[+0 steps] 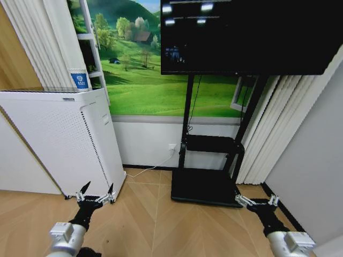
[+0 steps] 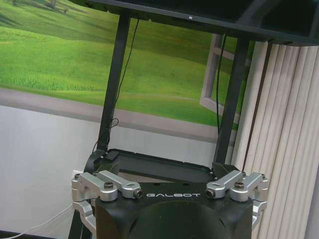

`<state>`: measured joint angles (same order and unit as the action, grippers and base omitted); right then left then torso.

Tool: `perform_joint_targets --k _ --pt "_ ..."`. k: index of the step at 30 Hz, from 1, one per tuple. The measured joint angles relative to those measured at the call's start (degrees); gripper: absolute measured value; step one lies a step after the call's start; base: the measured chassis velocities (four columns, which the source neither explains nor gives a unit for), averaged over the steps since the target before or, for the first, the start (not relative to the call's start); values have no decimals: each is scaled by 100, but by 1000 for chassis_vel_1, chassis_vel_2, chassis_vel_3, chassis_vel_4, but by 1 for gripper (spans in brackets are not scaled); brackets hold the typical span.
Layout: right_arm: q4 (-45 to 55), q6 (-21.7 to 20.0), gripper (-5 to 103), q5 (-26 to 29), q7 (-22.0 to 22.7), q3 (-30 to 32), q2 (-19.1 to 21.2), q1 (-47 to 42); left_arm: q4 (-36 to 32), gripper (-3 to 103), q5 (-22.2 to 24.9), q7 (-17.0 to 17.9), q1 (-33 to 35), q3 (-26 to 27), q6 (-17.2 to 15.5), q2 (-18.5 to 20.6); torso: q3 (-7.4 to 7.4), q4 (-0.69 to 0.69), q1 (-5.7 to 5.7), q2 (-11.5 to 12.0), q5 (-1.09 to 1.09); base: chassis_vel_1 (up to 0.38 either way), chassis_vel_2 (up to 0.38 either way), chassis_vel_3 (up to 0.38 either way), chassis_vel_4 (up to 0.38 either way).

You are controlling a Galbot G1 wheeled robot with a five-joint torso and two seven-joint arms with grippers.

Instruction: Pick up the trash bin and place the garbage on the floor into it.

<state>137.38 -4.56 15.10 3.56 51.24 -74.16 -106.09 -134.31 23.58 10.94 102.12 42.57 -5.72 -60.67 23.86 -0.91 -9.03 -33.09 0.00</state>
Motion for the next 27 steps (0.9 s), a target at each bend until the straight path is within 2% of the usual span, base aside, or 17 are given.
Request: perform_joint_targets --k 8,27 --pt "0 0 100 0 0 0 0 0 0 100 0 0 0 0 0 0 86 0 -56 -142 0 0 0 0 0" --pt "0 0 100 0 0 0 0 0 0 100 0 0 0 0 0 0 392 0 -269 -661 0 0 0 0 0"
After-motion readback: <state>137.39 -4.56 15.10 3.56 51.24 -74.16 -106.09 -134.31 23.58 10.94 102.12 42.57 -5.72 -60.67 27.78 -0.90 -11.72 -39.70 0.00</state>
